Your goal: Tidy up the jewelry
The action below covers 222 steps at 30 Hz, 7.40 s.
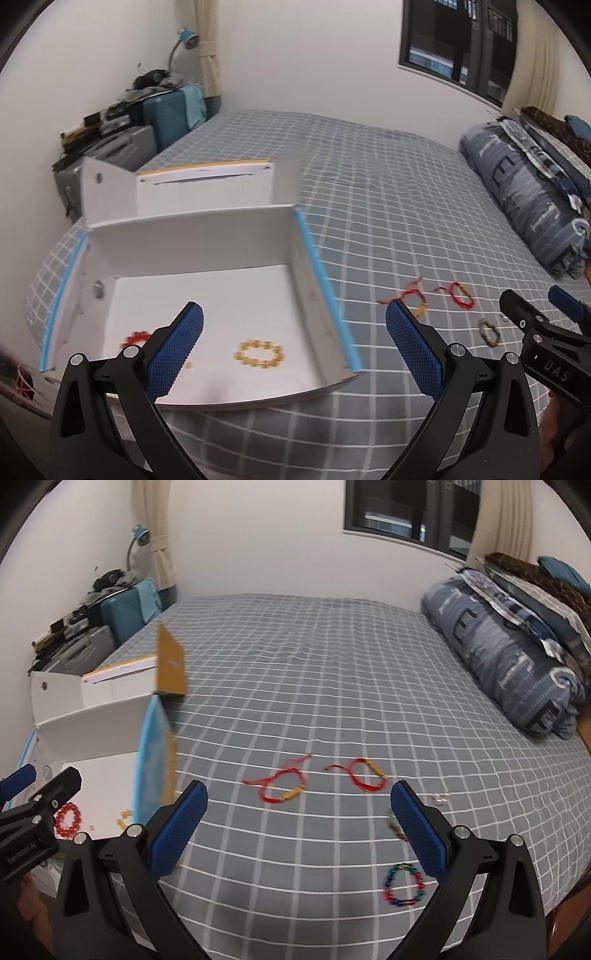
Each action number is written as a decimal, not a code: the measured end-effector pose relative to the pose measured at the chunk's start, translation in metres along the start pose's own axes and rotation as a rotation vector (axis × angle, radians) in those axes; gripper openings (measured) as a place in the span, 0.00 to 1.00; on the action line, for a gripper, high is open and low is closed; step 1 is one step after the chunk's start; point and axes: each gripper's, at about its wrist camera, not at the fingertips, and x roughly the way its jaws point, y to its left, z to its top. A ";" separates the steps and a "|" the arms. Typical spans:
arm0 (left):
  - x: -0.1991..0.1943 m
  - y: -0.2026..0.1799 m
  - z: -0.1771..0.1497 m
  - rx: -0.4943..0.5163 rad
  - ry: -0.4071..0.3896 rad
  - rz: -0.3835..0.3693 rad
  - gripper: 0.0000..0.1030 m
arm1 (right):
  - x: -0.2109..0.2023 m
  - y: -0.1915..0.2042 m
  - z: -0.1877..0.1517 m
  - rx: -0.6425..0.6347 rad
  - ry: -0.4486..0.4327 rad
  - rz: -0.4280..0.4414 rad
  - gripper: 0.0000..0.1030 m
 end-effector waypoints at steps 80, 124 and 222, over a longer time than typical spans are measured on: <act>0.227 -0.160 -0.040 0.161 0.258 -0.133 0.13 | 0.194 -0.152 -0.073 0.171 0.298 -0.069 0.07; 0.127 -0.138 -0.029 0.171 0.118 -0.186 0.13 | 0.109 -0.132 -0.053 0.142 0.131 -0.072 0.07; 0.064 0.206 -0.042 -0.154 0.143 0.207 0.13 | 0.104 0.259 -0.028 -0.206 0.168 0.271 0.07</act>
